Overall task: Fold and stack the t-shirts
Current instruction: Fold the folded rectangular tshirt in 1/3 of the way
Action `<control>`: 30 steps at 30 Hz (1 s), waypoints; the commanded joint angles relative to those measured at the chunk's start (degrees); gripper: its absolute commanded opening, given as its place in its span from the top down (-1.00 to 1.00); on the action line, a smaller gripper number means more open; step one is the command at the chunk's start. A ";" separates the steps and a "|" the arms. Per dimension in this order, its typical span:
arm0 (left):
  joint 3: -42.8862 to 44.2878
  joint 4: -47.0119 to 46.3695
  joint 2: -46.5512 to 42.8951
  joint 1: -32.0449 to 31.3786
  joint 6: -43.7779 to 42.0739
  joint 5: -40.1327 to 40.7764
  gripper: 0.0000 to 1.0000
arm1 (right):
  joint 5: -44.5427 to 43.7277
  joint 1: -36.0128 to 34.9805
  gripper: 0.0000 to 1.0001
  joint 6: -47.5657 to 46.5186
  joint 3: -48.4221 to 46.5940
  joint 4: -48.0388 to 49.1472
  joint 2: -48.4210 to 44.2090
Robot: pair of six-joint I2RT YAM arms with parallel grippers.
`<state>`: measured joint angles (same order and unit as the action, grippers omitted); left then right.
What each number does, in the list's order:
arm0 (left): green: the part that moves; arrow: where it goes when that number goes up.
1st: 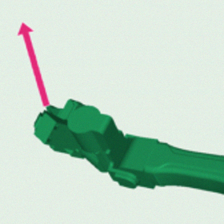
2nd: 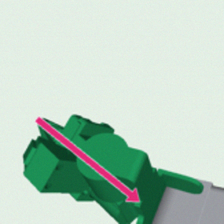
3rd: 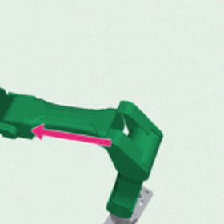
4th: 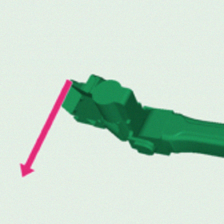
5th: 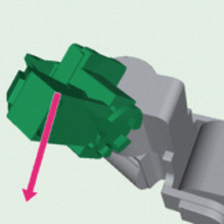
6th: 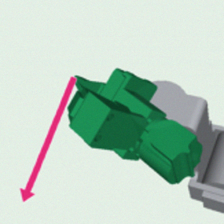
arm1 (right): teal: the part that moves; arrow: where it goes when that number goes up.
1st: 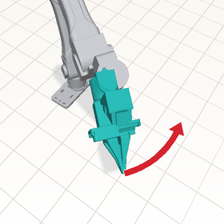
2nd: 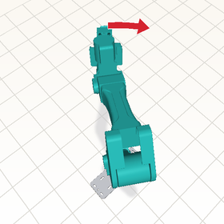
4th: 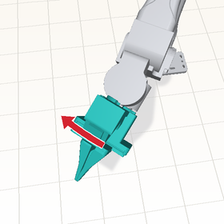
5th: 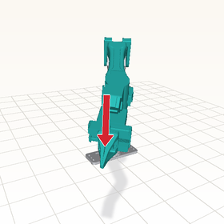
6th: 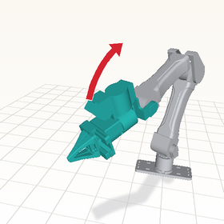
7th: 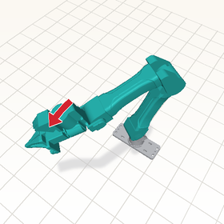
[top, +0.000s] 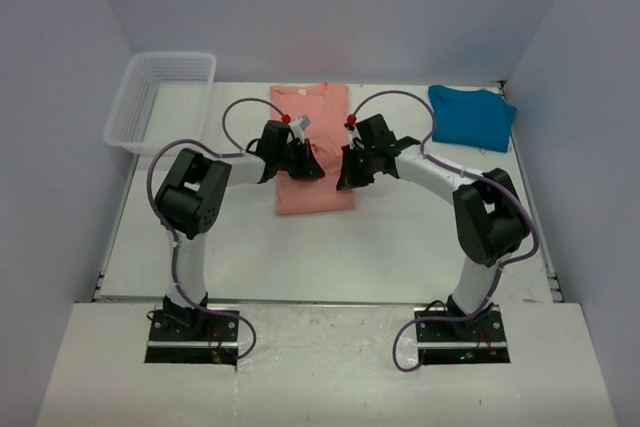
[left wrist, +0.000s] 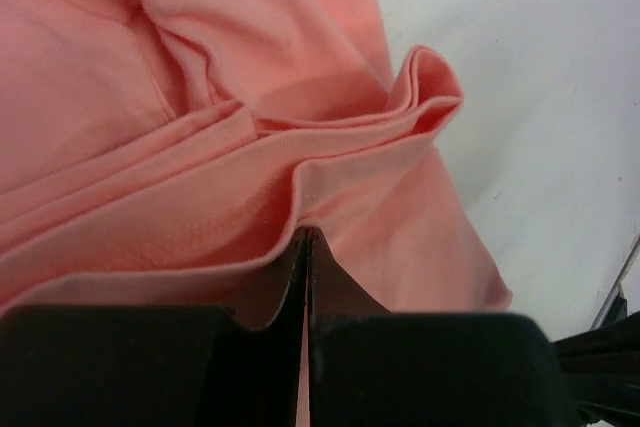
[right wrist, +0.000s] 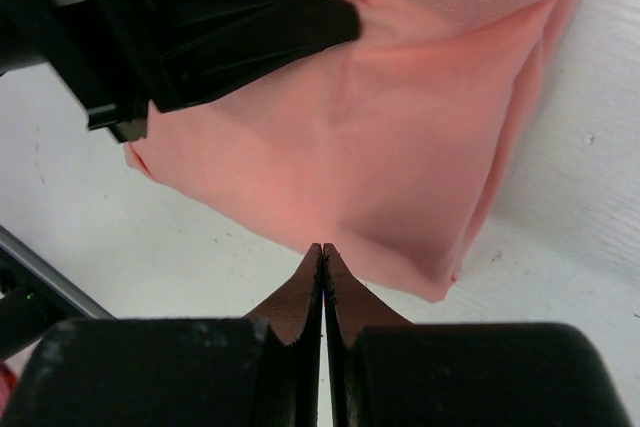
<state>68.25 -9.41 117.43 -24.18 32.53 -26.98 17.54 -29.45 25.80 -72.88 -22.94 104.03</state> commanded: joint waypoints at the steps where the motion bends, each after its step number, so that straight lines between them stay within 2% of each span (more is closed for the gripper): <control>1: 3.64 -7.63 2.97 0.98 1.56 -7.46 1.00 | 4.43 -0.08 1.00 0.48 0.11 1.93 1.70; 5: 6.02 -10.62 6.58 2.47 2.35 -10.81 1.00 | 7.50 -0.08 1.00 1.27 -0.77 1.93 3.98; 10: 8.73 -13.18 10.27 4.14 4.20 -13.89 1.00 | 7.16 -0.08 1.00 3.29 -1.38 1.67 7.75; 16: 10.50 -13.97 12.21 5.20 4.38 -14.50 1.00 | 3.30 -0.08 1.00 5.48 -3.49 -0.17 12.16; 30: 19.03 -14.85 22.49 10.47 5.87 -18.81 1.00 | 0.30 -0.08 1.00 9.00 4.15 1.93 10.94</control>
<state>85.69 -23.18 137.75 -15.11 38.50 -45.93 22.46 -29.39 34.65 -71.81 -19.31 114.54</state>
